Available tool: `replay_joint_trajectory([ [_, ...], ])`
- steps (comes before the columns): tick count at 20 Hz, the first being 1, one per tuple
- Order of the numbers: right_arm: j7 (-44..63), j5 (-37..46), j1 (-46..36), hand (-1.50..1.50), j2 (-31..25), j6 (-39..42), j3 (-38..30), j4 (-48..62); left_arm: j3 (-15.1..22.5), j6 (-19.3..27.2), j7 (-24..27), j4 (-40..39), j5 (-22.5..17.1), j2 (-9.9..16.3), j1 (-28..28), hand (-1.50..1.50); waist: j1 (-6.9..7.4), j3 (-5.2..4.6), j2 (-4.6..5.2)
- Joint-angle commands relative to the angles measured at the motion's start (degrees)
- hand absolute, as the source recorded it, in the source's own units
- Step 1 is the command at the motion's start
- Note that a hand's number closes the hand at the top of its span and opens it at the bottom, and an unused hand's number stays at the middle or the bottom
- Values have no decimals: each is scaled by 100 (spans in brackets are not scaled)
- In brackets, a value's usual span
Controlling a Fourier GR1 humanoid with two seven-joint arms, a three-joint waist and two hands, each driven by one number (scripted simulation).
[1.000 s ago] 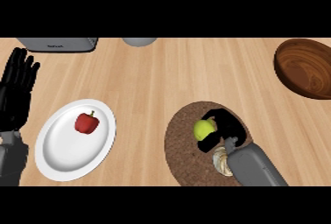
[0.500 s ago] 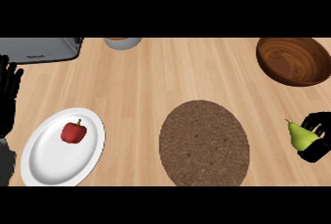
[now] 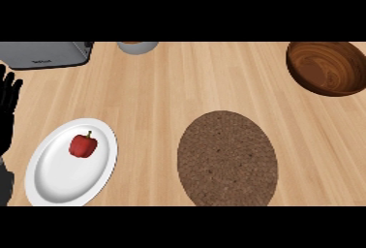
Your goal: Pick the pear from the placemat and place it in the bowl
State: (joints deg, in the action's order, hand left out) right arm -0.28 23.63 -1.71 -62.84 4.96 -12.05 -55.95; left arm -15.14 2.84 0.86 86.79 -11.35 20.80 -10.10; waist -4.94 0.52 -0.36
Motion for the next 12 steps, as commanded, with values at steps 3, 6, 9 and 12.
replay_joint_trajectory([
  [3,-2334,-727,99,150,-805,38,-1209,1180,69,-180,89,8,-30,-10,109,0,234,-11,10],
  [6,-3238,-853,-24,150,-1011,12,-1549,1752,78,-163,-10,-20,-60,34,-239,0,361,-14,50],
  [9,-3700,-1159,-345,150,-1350,664,-1810,2245,324,-87,291,-138,170,-231,-177,0,484,-31,64],
  [12,-3727,-1566,-779,150,-1419,1419,-1974,2419,324,-73,115,-325,151,-179,-515,0,545,-36,76],
])
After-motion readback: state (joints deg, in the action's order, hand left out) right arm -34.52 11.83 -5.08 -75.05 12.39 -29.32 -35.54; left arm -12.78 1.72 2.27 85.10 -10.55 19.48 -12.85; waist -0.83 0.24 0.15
